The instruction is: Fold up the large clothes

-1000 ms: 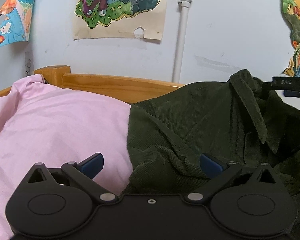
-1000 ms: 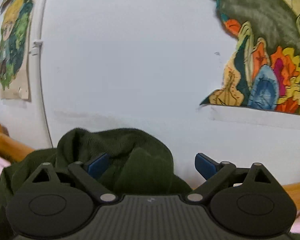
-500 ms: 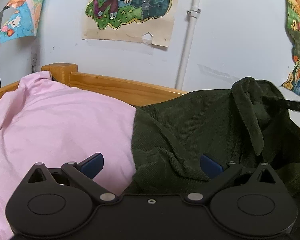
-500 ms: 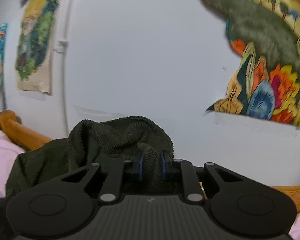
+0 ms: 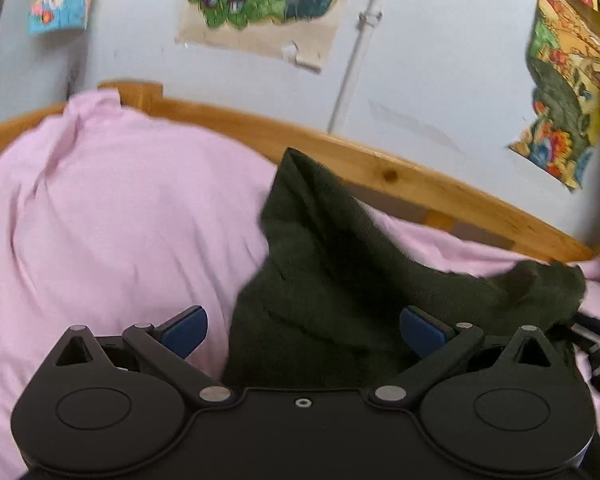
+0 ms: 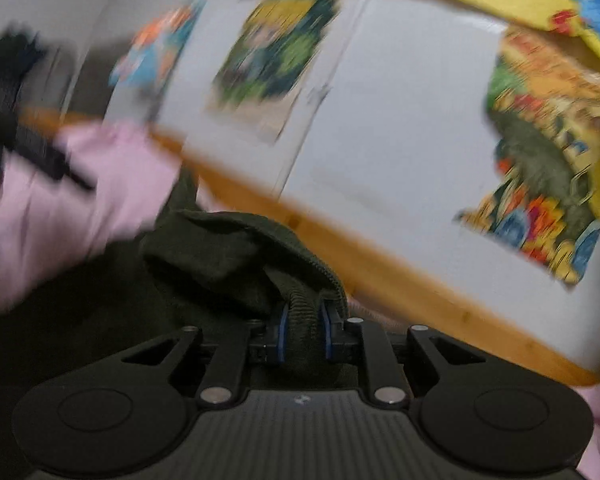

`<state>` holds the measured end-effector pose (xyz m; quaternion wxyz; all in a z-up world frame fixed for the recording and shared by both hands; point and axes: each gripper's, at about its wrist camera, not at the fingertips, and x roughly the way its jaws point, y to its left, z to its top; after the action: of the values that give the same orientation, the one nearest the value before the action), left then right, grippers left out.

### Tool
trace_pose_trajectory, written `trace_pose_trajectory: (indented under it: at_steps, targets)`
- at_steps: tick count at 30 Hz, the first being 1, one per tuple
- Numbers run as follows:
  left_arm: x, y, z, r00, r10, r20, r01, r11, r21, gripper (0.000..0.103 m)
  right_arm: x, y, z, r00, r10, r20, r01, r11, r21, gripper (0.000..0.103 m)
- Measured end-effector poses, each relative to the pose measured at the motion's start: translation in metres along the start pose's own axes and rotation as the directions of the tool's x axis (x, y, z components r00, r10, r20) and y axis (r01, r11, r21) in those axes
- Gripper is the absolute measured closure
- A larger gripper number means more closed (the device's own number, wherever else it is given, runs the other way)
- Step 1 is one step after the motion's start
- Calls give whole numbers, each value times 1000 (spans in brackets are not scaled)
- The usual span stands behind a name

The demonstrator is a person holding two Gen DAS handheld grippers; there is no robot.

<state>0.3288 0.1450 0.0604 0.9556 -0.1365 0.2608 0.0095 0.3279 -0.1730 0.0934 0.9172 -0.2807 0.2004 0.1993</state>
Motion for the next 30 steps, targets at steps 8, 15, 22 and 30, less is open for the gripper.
trace_pose_trajectory:
  at_steps: [8,15,22,30]
  targets:
    - [26,-4,-10,995,-90,-44,87,994,-65,1,-44,-9,-14,998,11,-65,-3,992,128,36]
    - [72,-23,-13,990,-124,-68,113,983,-147,9,-25,-56,-23,997,-22,-72,53,884,464,22]
    - [105,-28,-6,995,-86,-48,72,970,-230,46,18,-138,-49,982,-133,-131,186,622,761,21]
    - [111,-24,-17,988,-153,-37,138,956,-257,100,27,-184,-72,976,-196,-91,190,580,792,84]
